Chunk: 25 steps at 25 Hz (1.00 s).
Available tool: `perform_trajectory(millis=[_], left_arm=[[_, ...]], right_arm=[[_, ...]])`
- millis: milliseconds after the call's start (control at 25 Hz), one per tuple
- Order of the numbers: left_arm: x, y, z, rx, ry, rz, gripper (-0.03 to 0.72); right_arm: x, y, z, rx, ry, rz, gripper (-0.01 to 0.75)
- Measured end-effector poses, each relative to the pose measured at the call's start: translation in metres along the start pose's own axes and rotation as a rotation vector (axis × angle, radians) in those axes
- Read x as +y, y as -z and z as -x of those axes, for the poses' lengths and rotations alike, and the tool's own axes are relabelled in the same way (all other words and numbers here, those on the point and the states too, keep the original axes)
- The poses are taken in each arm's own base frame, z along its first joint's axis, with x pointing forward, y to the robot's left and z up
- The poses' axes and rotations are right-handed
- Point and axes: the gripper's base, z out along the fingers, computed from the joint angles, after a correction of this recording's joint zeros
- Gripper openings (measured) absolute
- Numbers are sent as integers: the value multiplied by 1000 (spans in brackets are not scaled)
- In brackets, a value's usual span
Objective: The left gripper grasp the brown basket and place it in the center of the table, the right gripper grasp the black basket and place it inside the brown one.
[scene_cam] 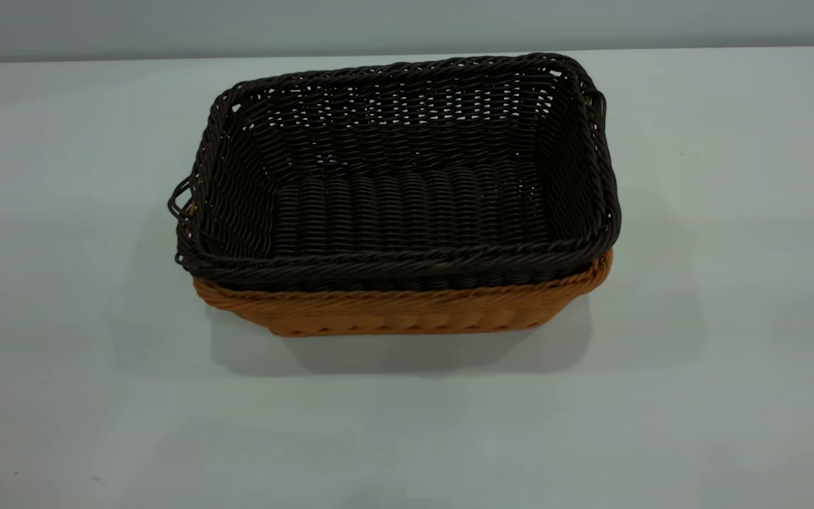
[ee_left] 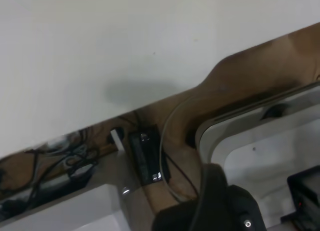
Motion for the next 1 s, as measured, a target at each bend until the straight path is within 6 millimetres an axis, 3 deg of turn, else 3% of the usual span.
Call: perform_trajectory(millis=[200, 400, 1000], left_arm=[[-3, -6, -28, -79, 38, 7, 460], [-3, 3, -40, -277, 33, 31, 461], [-7, 15, -74, -472, 25, 53, 461]], right_arm=[[0, 2, -2, -14, -5, 6, 586], [3, 2, -3, -8, -21, 31, 586], [1, 6, -6, -43, -71, 1, 586]])
